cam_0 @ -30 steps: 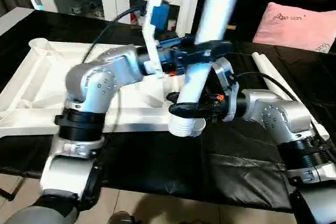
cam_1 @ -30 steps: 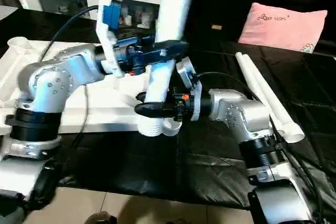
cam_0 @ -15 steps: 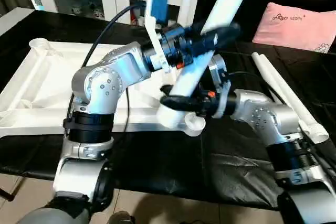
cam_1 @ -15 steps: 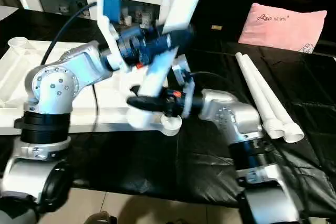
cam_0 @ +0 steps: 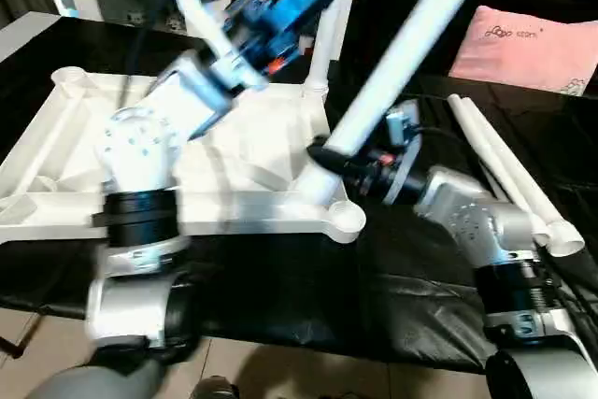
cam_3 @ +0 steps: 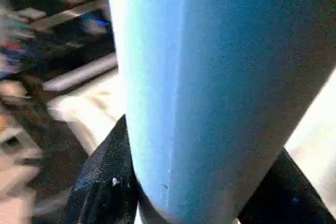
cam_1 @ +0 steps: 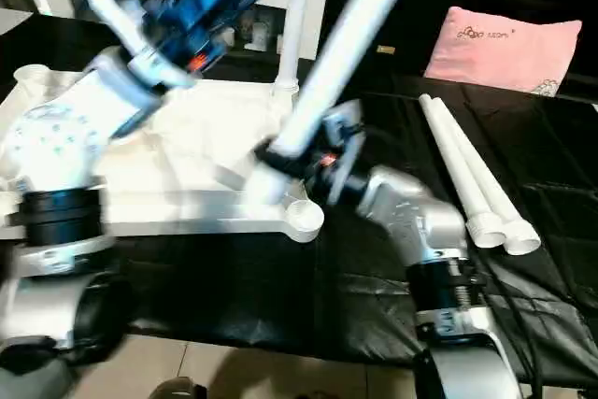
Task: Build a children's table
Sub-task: Pick table leg
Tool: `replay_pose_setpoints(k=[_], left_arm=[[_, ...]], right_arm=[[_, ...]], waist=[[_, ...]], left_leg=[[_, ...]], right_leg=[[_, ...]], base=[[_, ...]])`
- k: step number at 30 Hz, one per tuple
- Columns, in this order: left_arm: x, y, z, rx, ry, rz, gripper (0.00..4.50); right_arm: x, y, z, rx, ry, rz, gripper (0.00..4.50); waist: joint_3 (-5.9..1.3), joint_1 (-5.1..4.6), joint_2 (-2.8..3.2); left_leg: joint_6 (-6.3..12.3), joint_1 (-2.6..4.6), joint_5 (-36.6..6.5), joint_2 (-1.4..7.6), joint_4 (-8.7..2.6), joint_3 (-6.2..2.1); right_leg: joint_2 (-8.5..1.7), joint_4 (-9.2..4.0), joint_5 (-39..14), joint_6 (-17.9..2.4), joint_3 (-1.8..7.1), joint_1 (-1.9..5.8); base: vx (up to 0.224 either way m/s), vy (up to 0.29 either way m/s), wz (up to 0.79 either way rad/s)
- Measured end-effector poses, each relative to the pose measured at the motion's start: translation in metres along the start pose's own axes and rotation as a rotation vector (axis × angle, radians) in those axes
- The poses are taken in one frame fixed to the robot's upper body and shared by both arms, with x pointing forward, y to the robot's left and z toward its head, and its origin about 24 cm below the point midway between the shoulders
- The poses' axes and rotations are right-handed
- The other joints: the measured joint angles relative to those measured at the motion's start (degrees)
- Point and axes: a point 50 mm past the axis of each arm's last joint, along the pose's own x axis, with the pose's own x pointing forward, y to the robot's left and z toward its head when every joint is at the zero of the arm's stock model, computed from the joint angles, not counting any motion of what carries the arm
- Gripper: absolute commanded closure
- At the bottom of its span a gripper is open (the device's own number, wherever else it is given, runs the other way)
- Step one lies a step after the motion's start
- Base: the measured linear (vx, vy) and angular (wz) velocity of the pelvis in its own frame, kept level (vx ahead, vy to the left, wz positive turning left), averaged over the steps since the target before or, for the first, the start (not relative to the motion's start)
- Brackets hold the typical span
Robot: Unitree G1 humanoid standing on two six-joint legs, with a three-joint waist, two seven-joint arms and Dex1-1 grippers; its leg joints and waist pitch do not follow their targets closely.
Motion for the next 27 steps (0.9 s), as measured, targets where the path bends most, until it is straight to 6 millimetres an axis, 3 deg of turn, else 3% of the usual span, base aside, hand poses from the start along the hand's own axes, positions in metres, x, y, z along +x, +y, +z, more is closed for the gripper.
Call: replay_pose_setpoints(k=[5, 8, 13, 20, 23, 25, 27], left_arm=[[-0.022, 0.021, -0.059, 0.176, 0.384, 0.085, 0.1], [-0.025, 0.021, -0.069, 0.264, 0.482, 0.038, 0.1], [-0.039, 0.025, -0.096, 0.319, 0.659, -0.028, 0.1], [-0.051, 0.03, -0.121, 0.326, 0.801, -0.12, 0.83], [-0.061, 0.034, -0.131, 0.322, 0.885, -0.145, 0.93], [-0.065, 0.035, -0.134, 0.322, 0.915, -0.145, 1.3], [-0.069, 0.038, -0.136, 0.336, 0.941, -0.138, 1.31]], right_arm=[[-0.009, -0.008, -0.007, -0.023, 0.015, -0.155, 2.59], [-0.011, -0.006, 0.0, -0.055, -0.025, -0.194, 2.59], [-0.019, -0.005, -0.009, -0.05, -0.043, -0.239, 2.59], [-0.021, -0.001, -0.016, -0.085, -0.035, -0.279, 2.59], [-0.021, 0.006, -0.025, -0.138, 0.027, -0.261, 2.59], [-0.02, 0.008, -0.029, -0.151, 0.053, -0.255, 2.59], [-0.019, 0.01, -0.032, -0.183, 0.071, -0.25, 2.59]], waist=[[0.04, -0.2, 0.08], [0.01, -0.63, 0.12], [-0.05, -1.29, 0.28], [-0.12, -1.39, 0.76], [-0.1, -1.4, 0.8], [-0.09, -1.41, 0.81], [-0.09, -1.39, 0.82]], left_leg=[[-0.03, -0.05, 0.0, -0.02, -0.03, 0.01], [-0.04, 0.05, 0.0, -0.01, -0.07, 0.01], [-0.06, 0.14, 0.0, -0.03, -0.09, 0.02], [-0.1, 0.21, 0.1, -0.02, -0.1, 0.04], [-0.1, 0.2, 0.0, -0.02, -0.11, 0.04], [-0.1, 0.19, 0.0, -0.02, -0.11, 0.04], [-0.1, 0.21, 0.0, -0.02, -0.1, 0.04]], right_leg=[[0.0, 0.0, 0.1, -0.1, 0.03, -0.05], [0.0, 0.01, 0.2, -0.3, 0.03, -0.01], [0.0, 0.01, 0.2, -0.2, 0.07, 0.05], [0.01, 0.03, 0.2, -0.2, 0.08, 0.05], [0.01, 0.02, 0.2, -0.3, 0.08, 0.05], [0.01, 0.02, 0.3, -0.3, 0.08, 0.04], [0.01, 0.02, 0.3, -0.3, 0.09, 0.06]], base=[[0.0, 0.0, 0.0], [0.0, 0.0, 0.0], [0.0, 0.0, 0.0], [0.0, 0.0, 0.0], [0.0, 0.0, 0.0], [0.0, 0.0, 0.0], [0.0, 0.0, 0.0]])
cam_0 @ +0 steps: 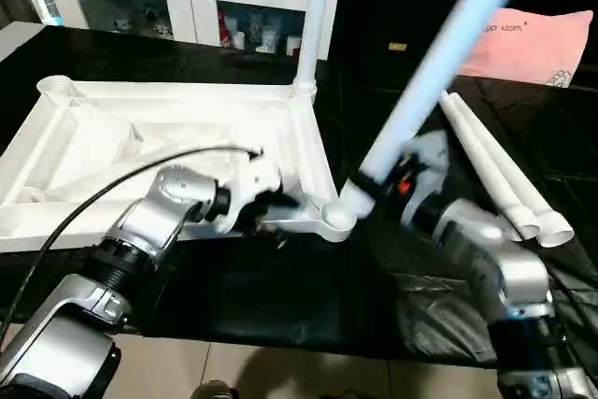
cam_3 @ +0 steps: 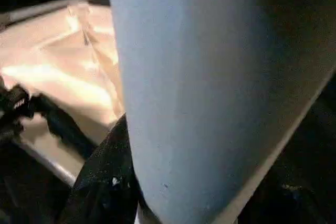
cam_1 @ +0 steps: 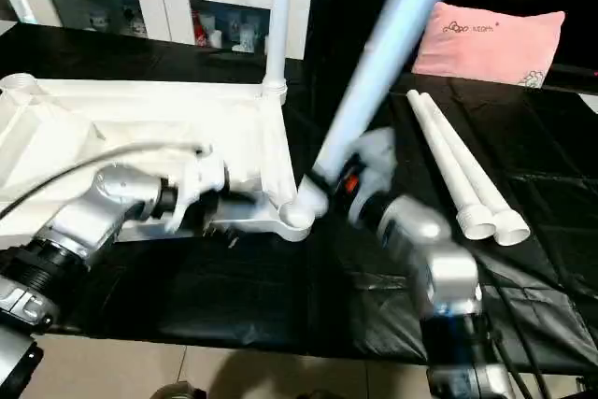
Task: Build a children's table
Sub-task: Pick table leg, then insert table leg to table base
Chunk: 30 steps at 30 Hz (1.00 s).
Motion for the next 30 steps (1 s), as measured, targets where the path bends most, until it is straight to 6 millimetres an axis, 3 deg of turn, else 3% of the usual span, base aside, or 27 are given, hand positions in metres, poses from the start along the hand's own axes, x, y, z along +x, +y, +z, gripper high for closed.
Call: replay_pose_setpoints(k=[12, 20, 23, 30], left_arm=[[-0.005, 0.011, -0.008, 0.003, 0.039, 0.029, 2.22], [-0.007, 0.019, -0.004, 0.028, 0.058, 0.022, 2.88], [-0.007, 0.019, -0.005, 0.029, 0.067, 0.005, 2.94], [-0.007, 0.019, -0.008, 0.035, 0.085, -0.02, 3.63]], right_arm=[[0.0, 0.012, -0.004, -0.01, 0.014, 0.077, 2.59], [0.0, 0.012, -0.005, -0.017, 0.019, 0.079, 2.59], [0.0, 0.012, -0.005, -0.017, 0.019, 0.079, 2.59], [0.0, 0.012, -0.005, -0.019, 0.017, 0.078, 2.59]], waist=[[0.0, 0.06, 0.0], [0.0, 0.13, 0.0], [0.01, 0.13, 0.01], [0.01, 0.12, 0.02]], left_leg=[[0.0, 0.03, 0.0, 0.0, 0.0, 0.0], [0.0, 0.03, 0.0, 0.0, 0.0, 0.0], [0.0, 0.04, 0.0, 0.0, 0.0, 0.0], [0.0, 0.05, 0.0, 0.0, 0.0, 0.0]], right_leg=[[0.0, 0.0, 0.0, 0.0, 0.01, 0.04], [0.0, -0.01, 0.0, 0.0, 0.01, 0.05], [0.0, -0.01, 0.0, 0.0, 0.01, 0.05], [0.0, -0.01, 0.0, -0.1, 0.01, 0.06]], base=[[0.0, 0.0, 0.0], [0.0, 0.0, 0.0], [0.0, 0.0, 0.0], [0.0, 0.0, 0.0]])
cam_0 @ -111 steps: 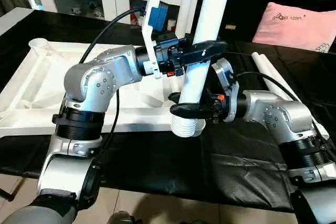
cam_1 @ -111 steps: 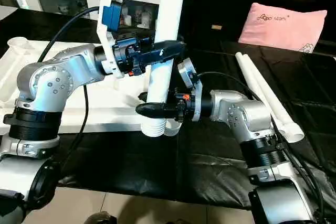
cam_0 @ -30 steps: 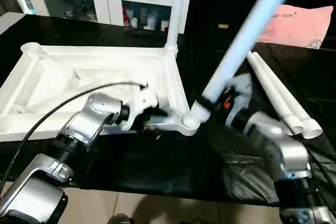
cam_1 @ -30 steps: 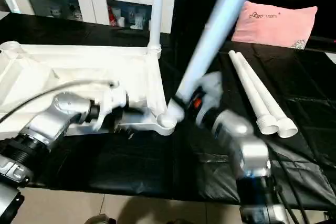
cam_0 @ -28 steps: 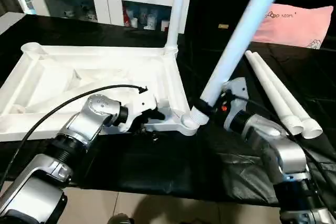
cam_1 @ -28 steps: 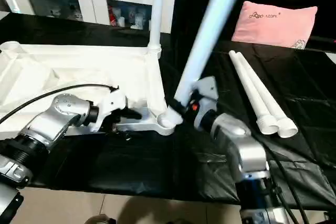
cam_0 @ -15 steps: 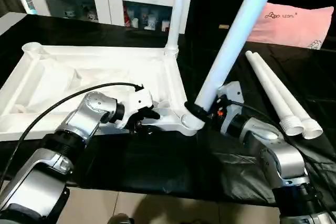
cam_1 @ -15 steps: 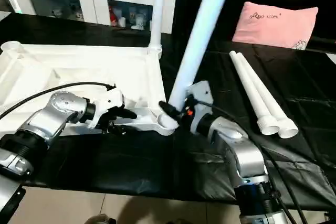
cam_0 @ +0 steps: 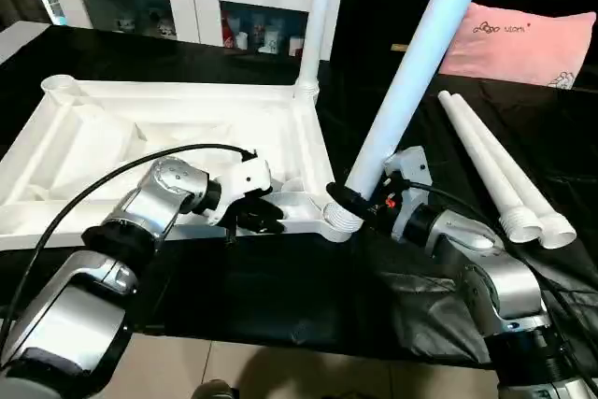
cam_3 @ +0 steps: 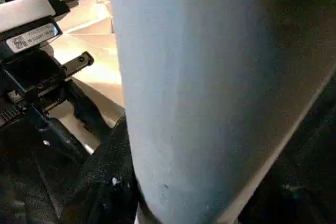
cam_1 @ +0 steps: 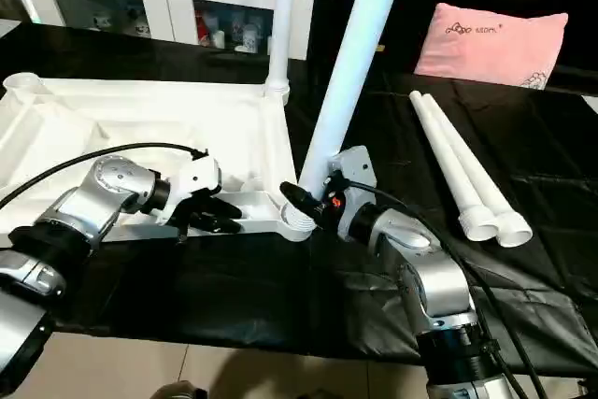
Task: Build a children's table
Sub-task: Insert table leg to table base
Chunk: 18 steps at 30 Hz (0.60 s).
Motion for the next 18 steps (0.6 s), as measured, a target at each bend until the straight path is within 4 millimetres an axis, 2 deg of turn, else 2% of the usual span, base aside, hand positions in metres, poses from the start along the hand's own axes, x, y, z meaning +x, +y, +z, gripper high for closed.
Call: replay_pose_setpoints(k=[7, 9, 18], left_arm=[[0.0014, -0.001, 0.0003, 0.006, -0.001, -0.026, 4.17], [0.0014, -0.0011, 0.0004, 0.008, 0.0, -0.032, 4.46], [0.0005, -0.0008, -0.0014, -0.007, -0.006, -0.043, 4.5]], right_arm=[[0.0001, -0.0008, -0.002, 0.006, 0.007, -0.003, 2.59], [0.0001, -0.0012, -0.003, 0.009, 0.01, -0.004, 2.59], [0.0062, -0.0039, -0.0018, -0.012, 0.032, -0.002, 2.59]], waist=[[0.0, 0.04, 0.01], [0.01, 0.02, 0.02], [0.0, -0.02, 0.32]], left_leg=[[-0.01, 0.06, 0.0, 0.0, 0.01, 0.0], [-0.01, 0.06, 0.0, 0.0, 0.02, 0.0], [-0.01, 0.07, 0.0, 0.0, 0.01, 0.0]], right_leg=[[0.0, 0.0, 0.0, 0.0, 0.0, 0.06], [0.0, 0.0, 0.0, -0.1, 0.0, 0.06], [0.0, 0.0, 0.0, -0.1, 0.0, 0.07]], base=[[0.0, 0.0, 0.0], [0.0, 0.0, 0.0], [0.0, 0.0, 0.0]])
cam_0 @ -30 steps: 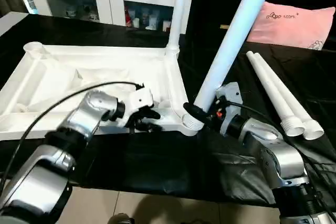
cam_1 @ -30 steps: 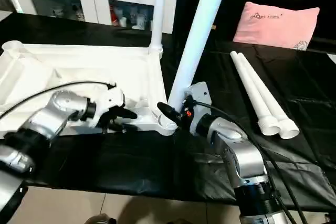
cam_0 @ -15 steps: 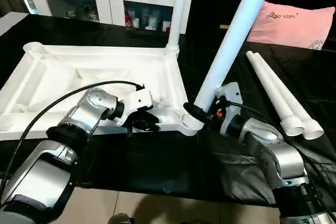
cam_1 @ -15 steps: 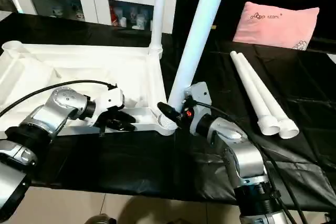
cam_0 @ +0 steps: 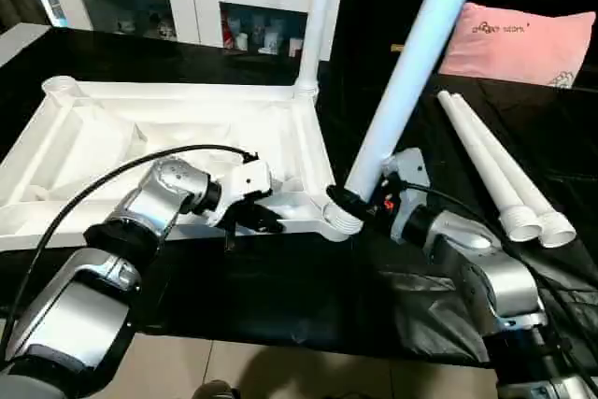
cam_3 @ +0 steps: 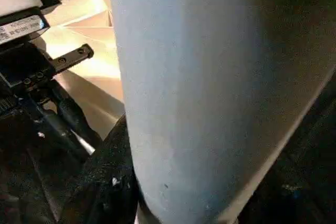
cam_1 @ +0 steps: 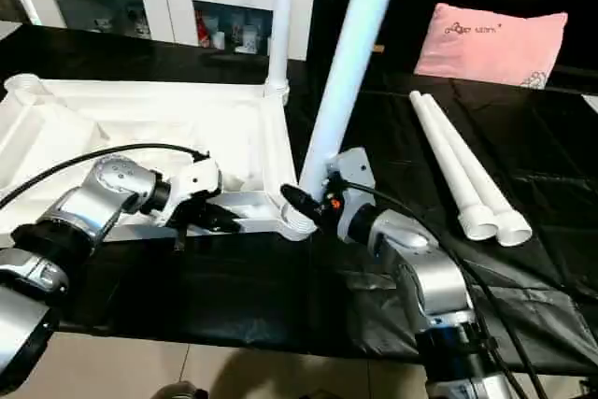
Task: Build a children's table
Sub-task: Insert table leg to table base
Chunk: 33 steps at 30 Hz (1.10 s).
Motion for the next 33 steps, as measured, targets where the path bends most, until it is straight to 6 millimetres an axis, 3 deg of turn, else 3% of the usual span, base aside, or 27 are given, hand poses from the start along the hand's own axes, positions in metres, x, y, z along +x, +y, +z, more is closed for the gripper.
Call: replay_pose_setpoints(k=[22, 33], left_arm=[[0.0, 0.002, -0.003, 0.007, 0.007, 0.031, 4.5], [0.002, 0.003, -0.002, -0.011, -0.006, 0.043, 4.5]], right_arm=[[0.023, -0.008, -0.002, 0.001, 0.029, 0.066, 2.59], [0.016, -0.021, -0.013, 0.225, -0.077, 0.014, 2.59]], waist=[[-0.05, -0.04, -0.02], [-0.08, 0.11, 0.16]], left_leg=[[-0.02, 0.19, 0.0, 0.0, 0.01, 0.0], [-0.05, 0.15, 0.0, 0.0, 0.02, 0.01]], right_leg=[[-0.01, 0.0, 0.0, 0.1, -0.01, 0.15], [-0.03, -0.02, 0.0, 0.0, -0.01, 0.12]], base=[[0.0, 0.0, 0.0], [0.0, 0.0, 0.0]])
